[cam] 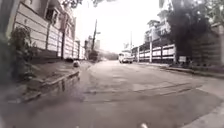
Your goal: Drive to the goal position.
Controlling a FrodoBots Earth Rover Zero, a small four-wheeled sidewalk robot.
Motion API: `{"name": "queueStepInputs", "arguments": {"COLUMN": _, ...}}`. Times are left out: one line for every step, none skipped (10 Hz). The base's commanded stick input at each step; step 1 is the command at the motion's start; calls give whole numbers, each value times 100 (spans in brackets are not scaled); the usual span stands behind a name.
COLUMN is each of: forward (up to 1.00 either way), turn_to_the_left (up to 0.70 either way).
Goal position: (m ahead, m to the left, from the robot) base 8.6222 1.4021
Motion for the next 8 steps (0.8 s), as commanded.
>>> {"name": "queueStepInputs", "arguments": {"forward": 100, "turn_to_the_left": 0}}
{"name": "queueStepInputs", "arguments": {"forward": 100, "turn_to_the_left": 0}}
{"name": "queueStepInputs", "arguments": {"forward": 100, "turn_to_the_left": 0}}
{"name": "queueStepInputs", "arguments": {"forward": 100, "turn_to_the_left": 0}}
{"name": "queueStepInputs", "arguments": {"forward": 100, "turn_to_the_left": 0}}
{"name": "queueStepInputs", "arguments": {"forward": 100, "turn_to_the_left": 0}}
{"name": "queueStepInputs", "arguments": {"forward": 100, "turn_to_the_left": 0}}
{"name": "queueStepInputs", "arguments": {"forward": 100, "turn_to_the_left": 0}}
